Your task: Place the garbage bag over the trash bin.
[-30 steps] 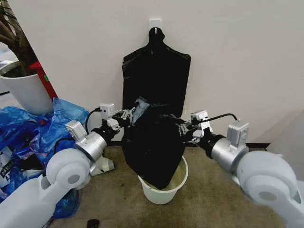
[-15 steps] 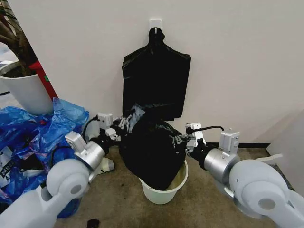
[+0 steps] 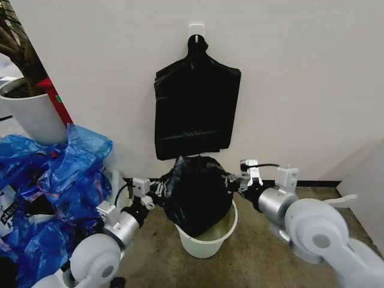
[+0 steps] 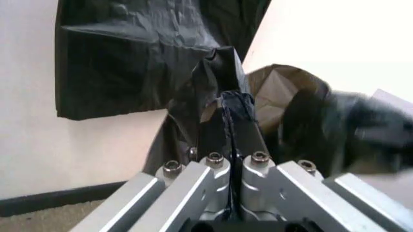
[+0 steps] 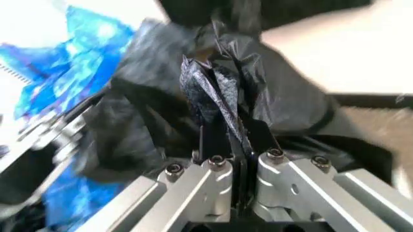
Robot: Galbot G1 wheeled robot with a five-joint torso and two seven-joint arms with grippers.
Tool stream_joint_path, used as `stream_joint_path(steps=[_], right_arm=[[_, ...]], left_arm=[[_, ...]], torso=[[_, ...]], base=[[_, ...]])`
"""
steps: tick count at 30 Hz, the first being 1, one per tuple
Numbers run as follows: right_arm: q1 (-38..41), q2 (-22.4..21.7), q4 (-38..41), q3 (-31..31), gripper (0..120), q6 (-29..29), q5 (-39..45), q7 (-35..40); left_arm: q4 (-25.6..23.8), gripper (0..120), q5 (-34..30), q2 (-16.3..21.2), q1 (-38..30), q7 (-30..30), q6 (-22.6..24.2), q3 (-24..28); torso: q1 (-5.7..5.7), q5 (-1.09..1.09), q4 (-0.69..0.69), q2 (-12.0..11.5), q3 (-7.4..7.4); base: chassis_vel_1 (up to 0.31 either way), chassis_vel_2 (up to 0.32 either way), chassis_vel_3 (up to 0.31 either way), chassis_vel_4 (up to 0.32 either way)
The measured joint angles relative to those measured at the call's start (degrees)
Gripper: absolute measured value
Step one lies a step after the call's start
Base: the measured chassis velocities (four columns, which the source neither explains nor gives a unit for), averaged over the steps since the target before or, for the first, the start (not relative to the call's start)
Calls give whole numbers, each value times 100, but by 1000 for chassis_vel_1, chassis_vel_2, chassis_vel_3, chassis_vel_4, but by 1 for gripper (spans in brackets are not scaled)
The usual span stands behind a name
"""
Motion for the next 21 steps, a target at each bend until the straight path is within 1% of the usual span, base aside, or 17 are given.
stream_joint_path(steps=[3,5,6,8,11,12,14,15,16,18,20,21], right_arm=[[-134,11,136,-67,0,22,48,86],[-176,-96,329,70,0,86,217,208],[-176,-96,329,70,0,86,217,208],[-44,-239,446,367,0,122,569,299],[278,-483,466,859,0,218,1132,371],[278,-483,466,859,0,218,1132,371],[353,-644,472,1222,0,246,1326,299],[354,-704,483,1390,0,247,1378,235],[322,-739,483,1532,0,243,1411,185],[220,-727,484,1619,0,198,1428,163],[200,-716,484,1619,0,190,1427,164],[155,-685,483,1596,0,172,1417,170]], left_arm=[[-189,0,4,49,95,-63,-20,-94],[-438,0,-78,184,84,-142,-23,-163],[-438,0,-78,184,84,-142,-23,-163],[-692,0,-250,320,2,-262,-26,-218],[-943,0,-683,567,-474,-491,-3,-176],[-943,0,-683,567,-474,-491,-3,-176],[-975,0,-985,737,-932,-512,70,-94],[-972,0,-1156,823,-1163,-505,101,-55],[-928,0,-1319,894,-1384,-464,121,-16],[-667,0,-1546,1004,-1752,-272,131,45],[-586,0,-1579,1022,-1814,-201,131,58],[-439,0,-1624,1048,-1906,-80,128,82]], torso=[[0,2,1,0,0],[0,2,-2,0,0],[0,2,-2,0,0],[0,2,-1,0,0],[0,2,3,0,0],[0,2,3,0,0],[0,0,0,0,1],[0,1,-3,0,1],[0,2,-2,0,1],[0,3,-3,0,0],[0,3,-3,0,1],[0,2,-2,0,1]], base=[[0,0,0,0],[0,0,0,0],[0,0,0,0],[0,0,0,0],[0,0,0,0],[0,0,0,0],[0,0,0,0],[0,0,0,0],[0,0,0,0],[0,0,0,0],[0,0,0,0],[0,0,0,0]])
